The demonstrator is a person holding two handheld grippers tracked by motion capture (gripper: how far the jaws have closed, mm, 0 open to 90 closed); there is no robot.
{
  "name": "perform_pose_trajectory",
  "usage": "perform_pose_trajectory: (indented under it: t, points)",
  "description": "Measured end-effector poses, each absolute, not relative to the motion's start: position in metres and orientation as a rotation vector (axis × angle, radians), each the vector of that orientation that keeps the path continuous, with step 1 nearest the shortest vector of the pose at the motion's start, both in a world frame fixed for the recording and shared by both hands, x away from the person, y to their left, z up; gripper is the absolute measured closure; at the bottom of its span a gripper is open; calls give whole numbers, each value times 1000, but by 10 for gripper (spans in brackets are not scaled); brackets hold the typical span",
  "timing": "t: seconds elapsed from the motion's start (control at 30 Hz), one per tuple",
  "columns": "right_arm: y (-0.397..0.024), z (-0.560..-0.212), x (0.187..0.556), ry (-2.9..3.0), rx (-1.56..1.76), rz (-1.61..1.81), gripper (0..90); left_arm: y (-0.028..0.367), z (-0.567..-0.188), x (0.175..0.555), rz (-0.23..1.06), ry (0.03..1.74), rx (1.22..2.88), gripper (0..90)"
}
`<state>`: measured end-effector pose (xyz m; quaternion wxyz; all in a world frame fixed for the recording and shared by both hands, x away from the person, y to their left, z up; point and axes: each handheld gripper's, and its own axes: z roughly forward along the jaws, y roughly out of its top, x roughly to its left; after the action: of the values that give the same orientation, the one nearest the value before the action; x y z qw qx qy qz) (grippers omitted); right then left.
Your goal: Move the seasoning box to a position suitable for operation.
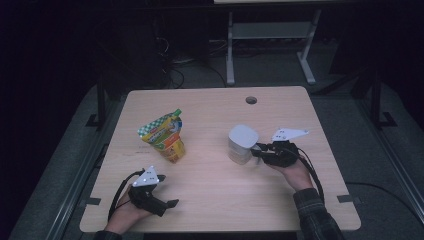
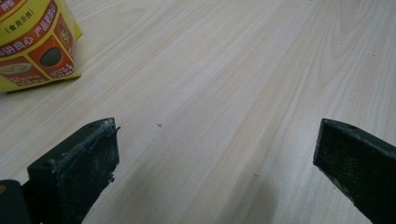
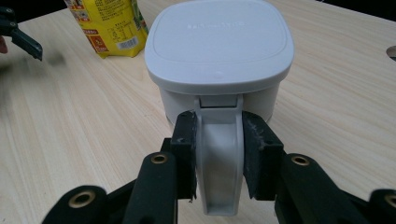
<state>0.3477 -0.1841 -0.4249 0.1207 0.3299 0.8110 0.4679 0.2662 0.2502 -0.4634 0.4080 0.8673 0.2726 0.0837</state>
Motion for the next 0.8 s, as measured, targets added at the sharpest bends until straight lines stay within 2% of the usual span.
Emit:
perform_pose_trajectory:
  t: [0.8]
  points:
    - [-175, -419, 328, 2442, 857, 1365, 682, 252, -461, 266, 210, 686, 2173, 0]
